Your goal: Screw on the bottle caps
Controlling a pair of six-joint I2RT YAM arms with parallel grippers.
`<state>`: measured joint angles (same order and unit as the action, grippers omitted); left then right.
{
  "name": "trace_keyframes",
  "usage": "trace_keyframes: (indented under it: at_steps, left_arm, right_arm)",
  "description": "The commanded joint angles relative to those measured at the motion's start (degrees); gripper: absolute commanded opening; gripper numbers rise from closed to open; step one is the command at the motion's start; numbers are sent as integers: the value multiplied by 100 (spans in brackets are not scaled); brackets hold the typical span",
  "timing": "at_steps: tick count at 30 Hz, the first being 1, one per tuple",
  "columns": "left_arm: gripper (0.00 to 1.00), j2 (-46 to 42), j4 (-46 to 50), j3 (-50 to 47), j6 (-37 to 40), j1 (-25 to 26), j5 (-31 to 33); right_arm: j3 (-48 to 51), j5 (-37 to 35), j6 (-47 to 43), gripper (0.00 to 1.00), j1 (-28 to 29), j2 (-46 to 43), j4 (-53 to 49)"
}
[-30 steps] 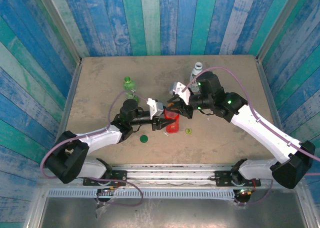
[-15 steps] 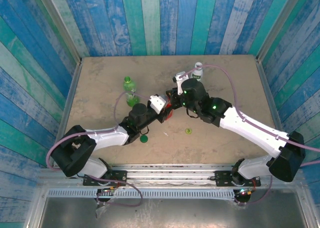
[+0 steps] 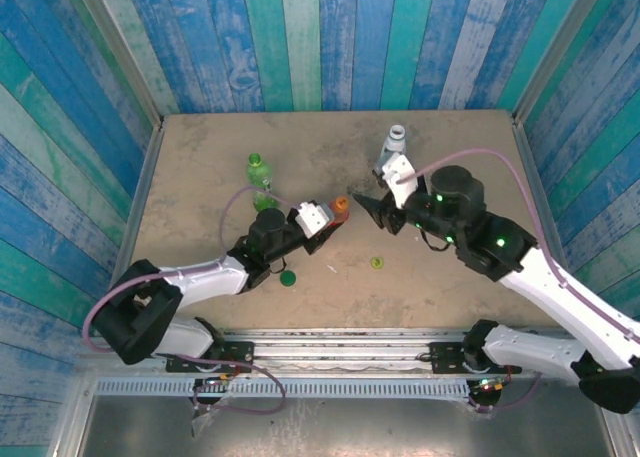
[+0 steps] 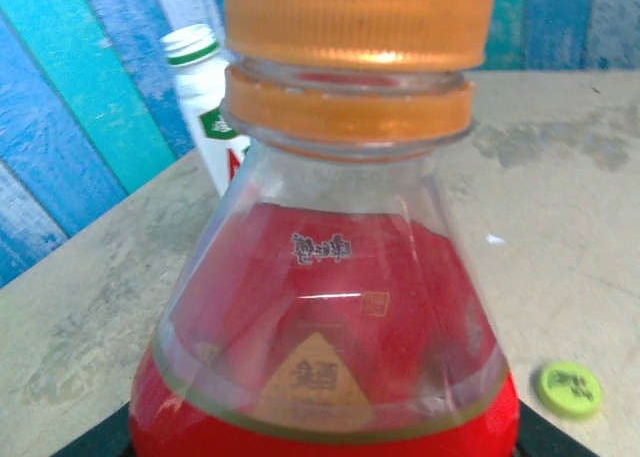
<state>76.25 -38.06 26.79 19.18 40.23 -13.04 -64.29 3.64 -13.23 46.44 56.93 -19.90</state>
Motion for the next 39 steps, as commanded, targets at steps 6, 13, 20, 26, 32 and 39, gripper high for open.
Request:
trace_keyframes:
  at_steps: [6, 13, 20, 26, 32, 39]
  left_arm:
    - [53, -993, 1044, -164, 1790, 20, -543]
    - [53, -1078, 1349, -99, 1916, 20, -676]
    - [53, -1059, 1363, -73, 1910, 20, -789]
    - [53, -1086, 1381, -86, 1905, 20, -845]
    - [53, -1146, 1372, -100, 1896, 19, -872]
    - [53, -1147, 1346, -107, 1888, 20, -870]
  right_arm:
    - [-485, 544, -3871, 60, 347, 430, -2334]
    - [-760, 171, -4594, 55, 637, 1072, -2260]
    - [-924, 189, -4697, 43, 661, 1506, -2273]
    - [-1024, 141, -4717, 38, 665, 1753, -2265]
    - [-1067, 76, -4724, 34, 668, 1890, -2322]
    - [-1132, -108, -4667, 24, 669, 1967, -2397]
